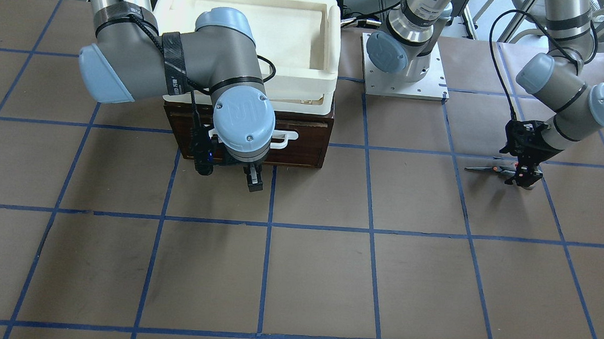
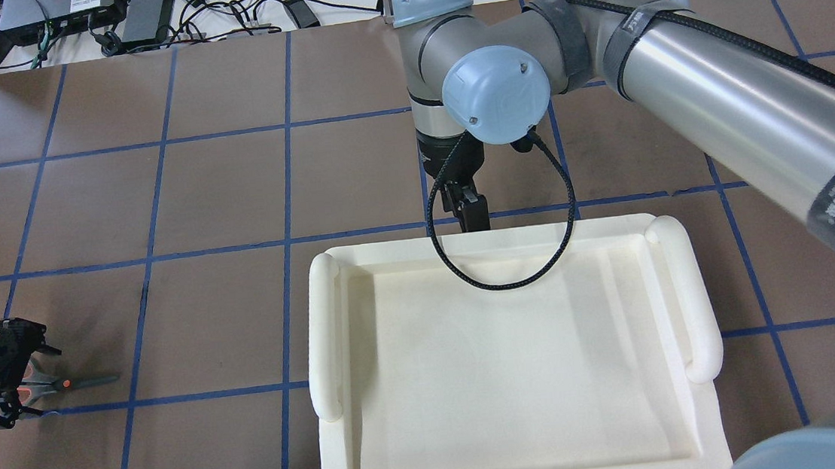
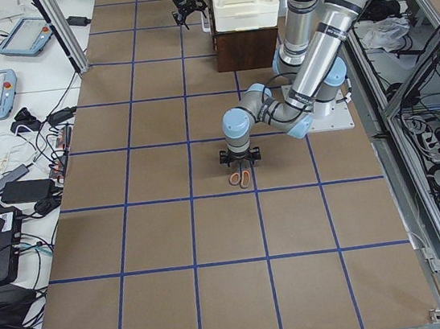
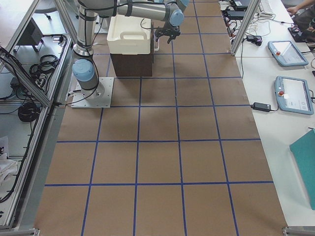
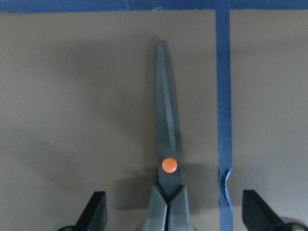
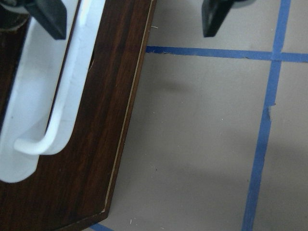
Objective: Place scissors in drawer with both arms
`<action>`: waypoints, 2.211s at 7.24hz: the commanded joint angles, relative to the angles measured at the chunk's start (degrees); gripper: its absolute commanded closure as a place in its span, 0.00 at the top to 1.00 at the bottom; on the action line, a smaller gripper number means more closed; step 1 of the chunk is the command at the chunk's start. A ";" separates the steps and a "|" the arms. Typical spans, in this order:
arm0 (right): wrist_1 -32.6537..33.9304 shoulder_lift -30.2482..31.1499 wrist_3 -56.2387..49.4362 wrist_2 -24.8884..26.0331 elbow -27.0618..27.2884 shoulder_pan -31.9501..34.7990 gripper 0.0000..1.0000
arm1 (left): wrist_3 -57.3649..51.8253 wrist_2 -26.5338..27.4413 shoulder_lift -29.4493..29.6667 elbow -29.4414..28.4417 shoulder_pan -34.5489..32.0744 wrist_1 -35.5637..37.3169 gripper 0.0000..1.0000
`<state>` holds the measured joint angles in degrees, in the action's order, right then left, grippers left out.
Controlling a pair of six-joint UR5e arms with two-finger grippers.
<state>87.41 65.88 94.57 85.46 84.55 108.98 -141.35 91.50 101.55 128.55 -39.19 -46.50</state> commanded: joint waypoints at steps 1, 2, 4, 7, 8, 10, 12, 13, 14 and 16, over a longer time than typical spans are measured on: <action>-0.14 -0.14 0.00 -0.03 0.00 0.00 1.00 | 1.16 0.08 0.14 0.56 -0.01 0.09 1.00; 0.04 -0.14 0.00 -0.03 0.00 0.00 1.00 | 1.16 0.52 0.31 0.30 -0.01 0.18 1.00; 0.47 -0.93 -0.27 -0.03 -0.08 0.00 1.00 | 1.25 1.84 0.49 0.12 -0.01 0.18 0.97; 0.74 -1.19 -0.71 -0.03 -0.08 -0.09 1.00 | 0.37 1.92 0.75 -0.14 -0.18 0.27 0.55; 0.91 -1.54 -0.88 -0.03 -0.08 0.00 1.00 | 0.37 2.19 0.75 -0.15 -0.18 0.44 0.42; 1.00 -1.81 -1.32 -0.03 -0.08 -0.09 1.00 | 0.37 2.19 1.45 -0.15 -0.18 1.15 0.33; 0.74 -1.72 -1.06 -0.99 0.00 -0.09 1.00 | 0.19 1.93 1.63 -0.15 -0.36 1.15 0.07; 0.65 -1.72 -0.97 -2.39 0.09 -0.09 1.00 | 0.19 1.93 1.63 -0.67 -0.62 1.15 0.03; 0.30 -1.81 -0.97 -2.41 0.09 -0.09 1.00 | 0.98 2.27 0.94 -3.20 -1.67 0.89 0.00; 0.21 -1.81 -1.32 -2.32 0.18 -0.09 1.00 | 5.43 2.02 -0.82 -10.83 -6.49 -9.33 0.00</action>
<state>87.60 64.11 93.48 83.16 84.66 108.90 -138.98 93.71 101.77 122.43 -42.90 -49.35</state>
